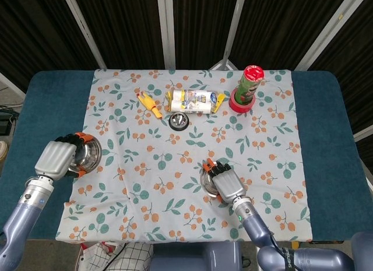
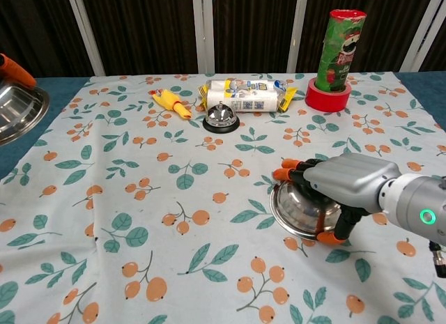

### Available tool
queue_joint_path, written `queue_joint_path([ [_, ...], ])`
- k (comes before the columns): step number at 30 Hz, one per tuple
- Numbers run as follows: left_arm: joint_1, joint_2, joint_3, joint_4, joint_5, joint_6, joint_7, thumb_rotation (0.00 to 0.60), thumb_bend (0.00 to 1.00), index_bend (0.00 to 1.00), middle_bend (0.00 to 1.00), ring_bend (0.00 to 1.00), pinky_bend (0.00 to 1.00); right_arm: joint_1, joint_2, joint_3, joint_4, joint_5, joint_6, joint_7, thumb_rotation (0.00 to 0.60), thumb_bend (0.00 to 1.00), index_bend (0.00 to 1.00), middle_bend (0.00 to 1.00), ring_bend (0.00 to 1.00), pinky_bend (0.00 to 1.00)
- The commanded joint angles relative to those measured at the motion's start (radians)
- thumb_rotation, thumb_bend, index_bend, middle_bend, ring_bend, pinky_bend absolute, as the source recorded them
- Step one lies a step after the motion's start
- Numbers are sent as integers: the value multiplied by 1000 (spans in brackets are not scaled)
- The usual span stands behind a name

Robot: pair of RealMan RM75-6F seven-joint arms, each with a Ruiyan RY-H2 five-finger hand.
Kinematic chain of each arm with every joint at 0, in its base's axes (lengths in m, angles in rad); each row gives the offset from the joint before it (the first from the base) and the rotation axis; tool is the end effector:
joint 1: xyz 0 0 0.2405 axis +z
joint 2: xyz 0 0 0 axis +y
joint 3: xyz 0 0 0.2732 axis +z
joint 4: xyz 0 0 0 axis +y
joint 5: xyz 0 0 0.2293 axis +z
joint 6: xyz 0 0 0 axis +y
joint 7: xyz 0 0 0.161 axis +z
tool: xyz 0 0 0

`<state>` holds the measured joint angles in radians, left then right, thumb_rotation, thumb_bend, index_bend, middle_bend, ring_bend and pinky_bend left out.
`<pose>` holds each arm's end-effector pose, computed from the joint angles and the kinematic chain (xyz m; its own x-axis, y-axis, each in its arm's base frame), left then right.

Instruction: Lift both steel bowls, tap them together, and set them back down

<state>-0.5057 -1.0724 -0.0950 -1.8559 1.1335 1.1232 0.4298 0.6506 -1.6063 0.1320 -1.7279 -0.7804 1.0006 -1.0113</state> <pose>-0.2347 0.3125 0.1041 0.5697 0.1992 0.7973 0.8206 -0.1906 -0.5387 -0.1614 -0.2958 -0.0826 0.6783 -0.4020 0.6151 -0.7345 -0.3917 0.5541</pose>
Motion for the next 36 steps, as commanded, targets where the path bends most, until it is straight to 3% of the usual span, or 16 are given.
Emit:
queue_joint_path([
  [1,-3,-4,2,3,-7,-4,8,600,549,534,659,507,694,13,4,-7,0,1,13,4,600,308,457,264,319,668],
  [5,-6,-10,2,7,-15,-6,12,600,550,534,659,507,694,33,12,-18,-13,21,33,2,600,308,838,594,671,887],
  [8,-6,-11,3,7,-17,-5,14,600,551,534,659,507,694,46,17,-24,-22,24,51,0,600,308,966,704,773,976],
  [14,-7,-13,6,1,-12,2,23,600,556,535,660,507,694,63,43,-23,-63,15,89,18,600,326,1000,786,848,1000],
  [25,-8,-35,10,18,24,10,6,600,563,554,676,514,698,52,72,-17,-114,-112,179,90,600,338,1000,816,878,1000],
  [28,-2,-60,9,45,81,32,-35,600,572,571,690,526,708,22,81,2,-129,-209,225,203,600,338,1000,816,878,1000],
  [32,10,-119,8,125,189,86,-123,600,598,596,706,541,722,-35,122,54,-162,-290,225,508,600,338,1000,816,878,1000],
  [36,12,-176,5,208,281,135,-213,600,610,600,707,541,723,-76,178,128,-183,-290,185,806,600,338,1000,816,879,1000],
])
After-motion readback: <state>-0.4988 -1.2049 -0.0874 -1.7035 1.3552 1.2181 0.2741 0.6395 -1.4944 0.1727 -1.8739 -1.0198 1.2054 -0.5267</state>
